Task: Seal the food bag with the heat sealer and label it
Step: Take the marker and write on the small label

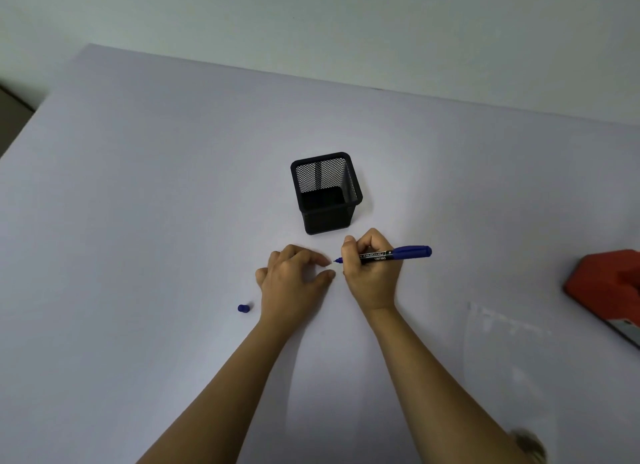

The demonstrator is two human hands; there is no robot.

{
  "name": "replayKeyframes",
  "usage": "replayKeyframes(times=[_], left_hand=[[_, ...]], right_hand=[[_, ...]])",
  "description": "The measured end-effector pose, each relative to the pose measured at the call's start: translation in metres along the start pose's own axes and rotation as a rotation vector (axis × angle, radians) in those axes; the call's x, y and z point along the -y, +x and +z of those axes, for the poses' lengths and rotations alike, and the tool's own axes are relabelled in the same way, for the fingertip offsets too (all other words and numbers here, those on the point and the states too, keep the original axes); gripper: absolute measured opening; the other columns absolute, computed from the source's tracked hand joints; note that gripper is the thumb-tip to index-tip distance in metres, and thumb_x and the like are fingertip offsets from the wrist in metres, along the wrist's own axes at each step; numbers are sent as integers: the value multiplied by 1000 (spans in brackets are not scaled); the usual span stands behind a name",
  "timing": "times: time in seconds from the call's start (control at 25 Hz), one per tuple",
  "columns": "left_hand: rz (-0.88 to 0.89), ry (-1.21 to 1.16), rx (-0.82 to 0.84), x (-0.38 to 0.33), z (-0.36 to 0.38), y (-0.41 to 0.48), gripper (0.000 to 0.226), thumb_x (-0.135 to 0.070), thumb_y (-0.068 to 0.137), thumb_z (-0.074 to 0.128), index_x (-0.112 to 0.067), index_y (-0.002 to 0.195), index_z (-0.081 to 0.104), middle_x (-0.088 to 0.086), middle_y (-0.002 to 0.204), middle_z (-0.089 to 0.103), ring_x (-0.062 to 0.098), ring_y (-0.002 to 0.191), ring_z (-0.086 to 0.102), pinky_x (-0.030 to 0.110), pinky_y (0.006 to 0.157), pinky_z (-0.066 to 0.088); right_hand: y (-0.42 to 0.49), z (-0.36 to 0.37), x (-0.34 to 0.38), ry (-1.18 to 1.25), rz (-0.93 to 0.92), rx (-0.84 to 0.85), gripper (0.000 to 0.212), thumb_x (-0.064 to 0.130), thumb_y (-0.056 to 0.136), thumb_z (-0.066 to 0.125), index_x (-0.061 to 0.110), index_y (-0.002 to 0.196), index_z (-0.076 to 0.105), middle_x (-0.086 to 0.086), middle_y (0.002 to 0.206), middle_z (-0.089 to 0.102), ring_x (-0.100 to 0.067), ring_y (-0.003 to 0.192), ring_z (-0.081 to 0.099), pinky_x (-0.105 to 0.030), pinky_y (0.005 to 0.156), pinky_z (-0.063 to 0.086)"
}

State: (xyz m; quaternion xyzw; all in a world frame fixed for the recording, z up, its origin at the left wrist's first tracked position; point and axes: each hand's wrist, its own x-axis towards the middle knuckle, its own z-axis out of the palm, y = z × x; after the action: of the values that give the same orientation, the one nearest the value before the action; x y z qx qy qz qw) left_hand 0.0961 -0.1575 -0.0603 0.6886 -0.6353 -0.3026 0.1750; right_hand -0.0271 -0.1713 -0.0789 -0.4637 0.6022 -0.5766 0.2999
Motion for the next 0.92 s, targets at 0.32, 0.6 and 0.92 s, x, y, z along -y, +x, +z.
replayKeyframes(times=[0.32,0.6,0.92], left_hand=[[106,-178,9,9,-7,-7,24,-36,75,69,-40,96,57,-25,93,54,2,93,52,38,91,43],[257,-49,-284,29,14,-12,19,-16,86,63,-7,100,72,6,88,65,18,78,60,41,69,53],[406,74,-235,28,10,-10,25,-37,85,59,-22,95,77,-1,83,64,14,73,55,26,64,36]], right_hand=[[-3,-1,1,-33,3,-18,40,26,78,55,-2,54,39,9,41,44,-19,44,47,-27,42,41],[-10,-5,4,-103,30,3,34,20,73,50,10,49,28,0,40,30,-17,41,30,-34,40,30],[-13,-8,-3,-146,-18,12,28,23,76,50,16,55,32,-12,44,39,-27,44,36,-28,42,36]])
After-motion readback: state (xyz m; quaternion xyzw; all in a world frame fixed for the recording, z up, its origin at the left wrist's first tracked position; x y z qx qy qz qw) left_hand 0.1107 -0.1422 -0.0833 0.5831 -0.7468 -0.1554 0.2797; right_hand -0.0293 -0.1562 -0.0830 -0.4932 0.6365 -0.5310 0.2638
